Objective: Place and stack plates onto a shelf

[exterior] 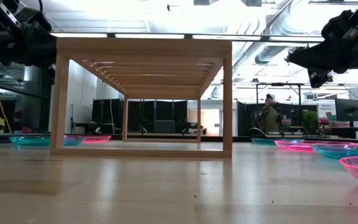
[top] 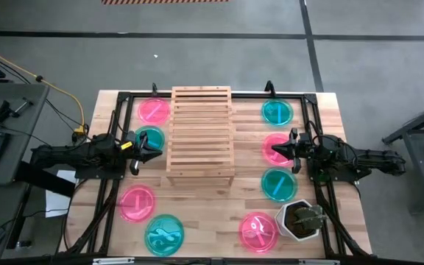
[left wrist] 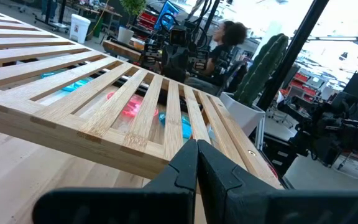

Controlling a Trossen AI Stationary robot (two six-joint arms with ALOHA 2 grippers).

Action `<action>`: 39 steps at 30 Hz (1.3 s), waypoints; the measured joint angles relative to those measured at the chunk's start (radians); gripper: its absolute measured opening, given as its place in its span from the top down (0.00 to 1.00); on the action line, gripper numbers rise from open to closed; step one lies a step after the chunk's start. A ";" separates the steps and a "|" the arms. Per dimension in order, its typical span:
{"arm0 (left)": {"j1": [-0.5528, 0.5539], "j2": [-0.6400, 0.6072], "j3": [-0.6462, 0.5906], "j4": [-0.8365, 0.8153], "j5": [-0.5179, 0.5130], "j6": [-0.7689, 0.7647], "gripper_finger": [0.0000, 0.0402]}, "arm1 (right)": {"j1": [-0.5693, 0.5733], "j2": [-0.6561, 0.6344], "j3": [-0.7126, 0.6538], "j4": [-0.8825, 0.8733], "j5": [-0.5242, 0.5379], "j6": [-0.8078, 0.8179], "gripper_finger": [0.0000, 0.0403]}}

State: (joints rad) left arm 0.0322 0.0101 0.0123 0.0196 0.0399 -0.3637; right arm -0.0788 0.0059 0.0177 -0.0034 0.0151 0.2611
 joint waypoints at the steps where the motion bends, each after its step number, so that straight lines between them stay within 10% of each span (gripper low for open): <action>1: 0.000 0.000 0.000 0.000 0.000 0.000 1.00 | 0.000 0.000 0.000 0.000 0.000 0.000 1.00; 14: 0.000 0.000 0.000 0.000 0.000 0.000 1.00 | 0.000 0.002 -0.001 0.059 0.017 0.038 1.00; 25: 0.000 0.000 0.000 0.000 0.000 0.000 1.00 | 0.000 0.008 0.002 0.642 0.584 0.536 1.00; 33: 0.000 0.000 0.000 0.000 0.000 0.000 1.00 | -0.023 0.309 0.305 0.053 0.665 0.700 0.86; 39: 0.000 0.000 0.000 0.000 0.000 0.000 1.00 | -0.139 0.598 0.519 -0.688 0.588 1.145 0.61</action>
State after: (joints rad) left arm 0.0322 0.0101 0.0120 0.0196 0.0402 -0.3637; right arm -0.2176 0.6037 0.5371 -0.6915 0.6026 1.4060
